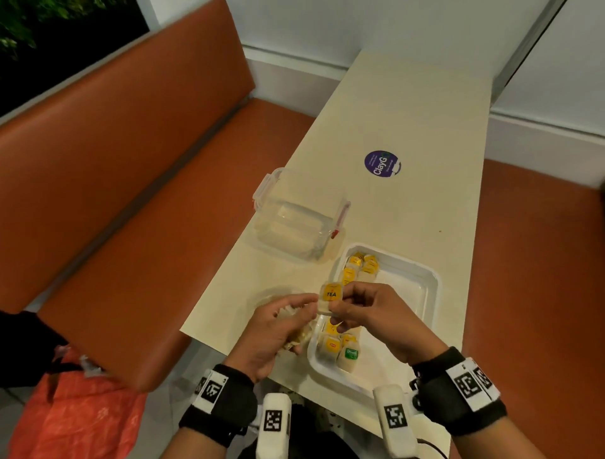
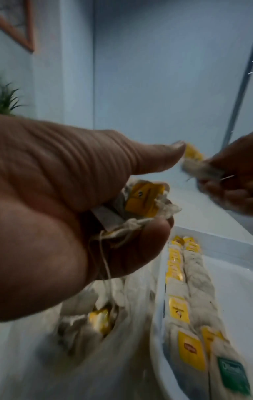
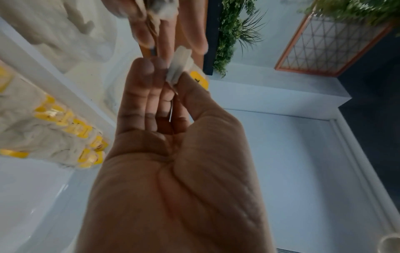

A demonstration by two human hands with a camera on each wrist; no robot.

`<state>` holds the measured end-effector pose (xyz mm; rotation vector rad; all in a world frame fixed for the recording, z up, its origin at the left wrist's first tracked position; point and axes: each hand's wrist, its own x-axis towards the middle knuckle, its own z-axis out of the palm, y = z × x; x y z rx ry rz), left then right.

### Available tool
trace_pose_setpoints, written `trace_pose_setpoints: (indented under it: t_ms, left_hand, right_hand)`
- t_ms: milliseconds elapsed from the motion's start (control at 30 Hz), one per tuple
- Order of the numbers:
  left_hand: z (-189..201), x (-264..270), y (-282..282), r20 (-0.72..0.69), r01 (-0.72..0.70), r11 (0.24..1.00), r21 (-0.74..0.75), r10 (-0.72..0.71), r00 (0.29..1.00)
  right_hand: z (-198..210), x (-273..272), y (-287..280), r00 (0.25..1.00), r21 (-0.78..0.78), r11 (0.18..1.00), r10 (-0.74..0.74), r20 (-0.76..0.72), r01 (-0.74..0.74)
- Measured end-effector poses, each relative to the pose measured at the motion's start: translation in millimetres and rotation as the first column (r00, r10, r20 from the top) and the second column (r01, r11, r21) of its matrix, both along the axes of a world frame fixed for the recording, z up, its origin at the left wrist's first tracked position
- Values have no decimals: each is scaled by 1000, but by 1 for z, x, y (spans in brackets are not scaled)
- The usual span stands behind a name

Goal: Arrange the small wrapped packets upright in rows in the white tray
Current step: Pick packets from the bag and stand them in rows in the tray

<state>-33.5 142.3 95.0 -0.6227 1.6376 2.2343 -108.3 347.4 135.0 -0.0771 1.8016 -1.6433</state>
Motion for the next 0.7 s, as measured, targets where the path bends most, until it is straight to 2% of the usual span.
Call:
trace_pose_setpoints:
  t_ms: [100, 200, 300, 367, 467, 567, 633, 700]
  left_hand:
    - [2, -12, 10, -24, 33, 995, -90, -35, 999]
    - [-4, -22, 13, -29, 45, 985, -166, -50, 998]
    - [-8, -29, 17, -13, 154, 966, -205, -160, 987]
    - [-11, -31, 23, 38, 204, 952, -228, -201, 979]
    - [-17, -32, 29, 100, 183, 958, -223, -164, 981]
    - [-23, -32, 30, 146, 101, 970, -222, -69, 987]
    - [-27, -30, 29, 160, 76, 971, -228, -40, 986]
    - [-30, -28, 28, 179, 63, 969, -240, -20, 984]
  right_hand:
    - [-8, 6, 2, 1000, 43, 999, 5, -5, -4]
    - [-13, 12, 9, 997, 79, 995, -59, -58, 63]
    - [-25, 14, 19, 982, 102, 987, -108, -153, 125]
    - [-39, 11, 26, 976, 119, 978, -150, -158, 170]
    - [-68, -3, 43, 945, 197, 930, -278, -170, 309]
    - [-100, -30, 67, 896, 362, 825, -358, -262, 435]
    - [-115, -51, 78, 896, 444, 781, -346, -280, 440]
    - [-126, -68, 82, 912, 486, 775, -303, -276, 404]
